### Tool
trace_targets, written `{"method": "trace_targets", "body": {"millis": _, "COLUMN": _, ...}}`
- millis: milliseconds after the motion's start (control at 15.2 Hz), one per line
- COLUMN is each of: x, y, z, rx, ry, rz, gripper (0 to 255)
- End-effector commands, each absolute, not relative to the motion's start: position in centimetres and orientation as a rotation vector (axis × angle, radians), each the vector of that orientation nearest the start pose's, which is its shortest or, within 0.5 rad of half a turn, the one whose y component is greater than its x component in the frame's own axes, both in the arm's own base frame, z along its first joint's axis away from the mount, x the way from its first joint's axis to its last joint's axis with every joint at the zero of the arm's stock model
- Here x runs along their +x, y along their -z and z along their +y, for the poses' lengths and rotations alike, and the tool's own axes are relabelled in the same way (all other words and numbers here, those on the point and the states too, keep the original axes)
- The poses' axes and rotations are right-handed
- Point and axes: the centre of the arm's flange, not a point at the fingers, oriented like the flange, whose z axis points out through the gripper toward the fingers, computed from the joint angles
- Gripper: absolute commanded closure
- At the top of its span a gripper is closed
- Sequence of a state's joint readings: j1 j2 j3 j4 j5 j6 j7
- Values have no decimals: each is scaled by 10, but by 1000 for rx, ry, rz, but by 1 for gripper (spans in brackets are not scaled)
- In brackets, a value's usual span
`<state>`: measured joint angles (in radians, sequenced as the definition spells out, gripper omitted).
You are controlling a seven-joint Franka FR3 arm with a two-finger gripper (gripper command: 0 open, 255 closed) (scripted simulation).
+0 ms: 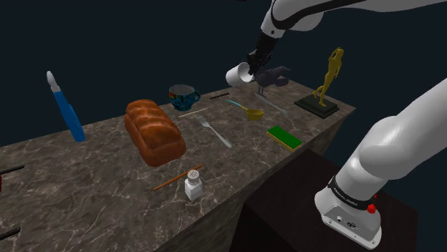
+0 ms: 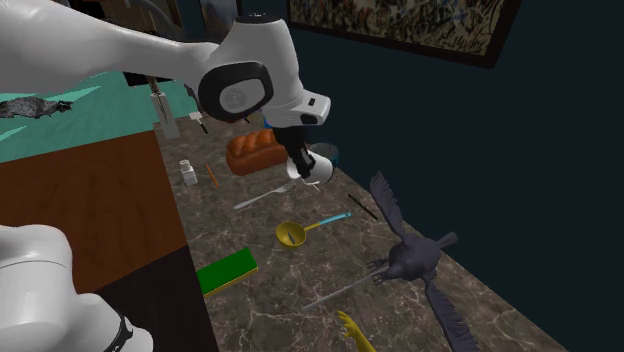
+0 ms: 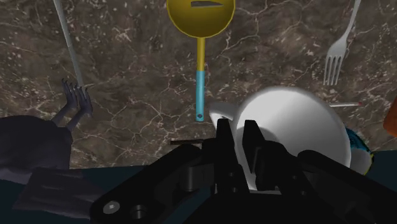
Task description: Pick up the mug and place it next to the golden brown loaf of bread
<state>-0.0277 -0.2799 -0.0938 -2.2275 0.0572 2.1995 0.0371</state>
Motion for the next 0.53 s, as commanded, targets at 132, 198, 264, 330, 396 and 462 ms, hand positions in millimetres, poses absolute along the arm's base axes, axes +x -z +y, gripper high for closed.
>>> {"method": "trace_targets", "body": {"millis": 132, "x": 463, "y": -515, "z": -11, "rx": -3038, "ry": 389, "rz": 286, "gripper": 255}}
{"method": "trace_targets", "body": {"millis": 198, "x": 458, "y": -515, "z": 1, "rx": -3038, "ry": 389, "rz": 286, "gripper": 255}}
{"method": "trace_targets", "body": {"millis": 264, "x": 453, "y": -515, "z": 13, "rx": -3038, "ry": 389, "rz": 286, "gripper": 255}}
{"method": "trace_targets", "body": {"millis": 330, "x": 448, "y": -515, "z": 25, "rx": -3038, "ry": 389, "rz": 286, "gripper": 255}}
{"method": "trace_targets", "body": {"millis": 396, "x": 443, "y": -515, "z": 37, "rx": -3038, "ry": 389, "rz": 286, "gripper": 255}}
{"method": "trace_targets", "body": {"millis": 462, "x": 438, "y": -515, "z": 49, "rx": -3038, "ry": 389, "rz": 286, "gripper": 255}}
